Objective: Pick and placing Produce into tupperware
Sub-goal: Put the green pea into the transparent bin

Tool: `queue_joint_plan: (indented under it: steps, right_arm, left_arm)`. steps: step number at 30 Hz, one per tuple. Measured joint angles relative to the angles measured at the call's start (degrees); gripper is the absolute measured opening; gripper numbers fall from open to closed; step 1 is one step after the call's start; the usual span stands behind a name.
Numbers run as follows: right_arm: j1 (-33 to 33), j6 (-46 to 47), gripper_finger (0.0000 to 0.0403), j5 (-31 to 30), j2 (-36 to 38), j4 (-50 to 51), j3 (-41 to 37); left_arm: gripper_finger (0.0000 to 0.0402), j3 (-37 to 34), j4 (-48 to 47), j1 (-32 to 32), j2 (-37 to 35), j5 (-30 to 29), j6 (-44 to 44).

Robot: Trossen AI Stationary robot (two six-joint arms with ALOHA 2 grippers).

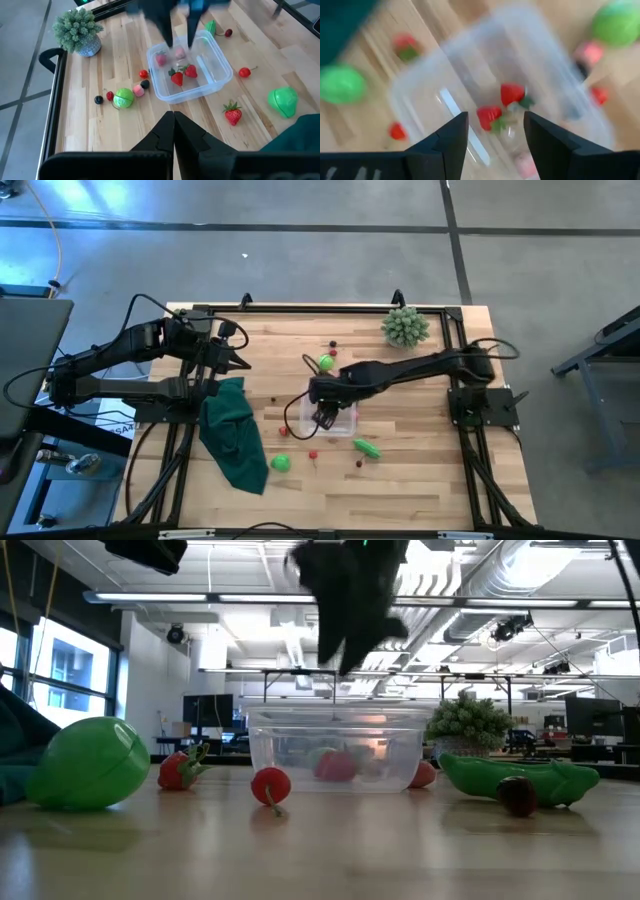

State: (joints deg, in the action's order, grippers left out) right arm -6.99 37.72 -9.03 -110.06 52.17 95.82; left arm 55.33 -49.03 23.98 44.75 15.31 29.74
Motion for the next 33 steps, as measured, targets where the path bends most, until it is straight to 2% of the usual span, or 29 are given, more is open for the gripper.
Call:
queue_joint_plan:
  steps: [6,10,12,15,20,26,33]
  right_arm:
    - [-7.69,9.34,0.0181,-14.84,9.84,3.35,-0.90]
    - [-14.05,19.79,0.0181,-18.39,12.23,9.94,-2.00]
    - [-16.90,25.52,0.0181,-17.13,11.69,13.80,-2.09]
    - [-19.53,32.58,0.0181,-11.96,9.65,16.97,-2.11]
    - [-20.57,39.89,0.0181,-5.09,5.49,20.43,-2.13]
    - [-19.20,38.44,0.0181,1.65,0.87,20.19,-2.16]
    - [-18.46,32.40,0.0181,3.25,-0.97,17.32,-2.49]
  left_arm:
    - [0.0001,0.00,0.01,0.00,0.00,0.00,-0.01]
    - [0.0001,0.00,-0.01,0.00,0.00,0.01,-0.01]
    - [0.0001,0.00,-0.01,0.01,0.00,0.00,0.00]
    - [0.0001,0.00,-0.01,0.00,0.00,0.00,0.00]
    - [0.0001,0.00,0.00,0.00,0.00,0.02,-0.01]
    - [0.0001,0.00,-0.01,0.01,0.00,0.02,0.00]
    - [0.0001,0.00,-0.01,0.01,0.00,0.01,-0.01]
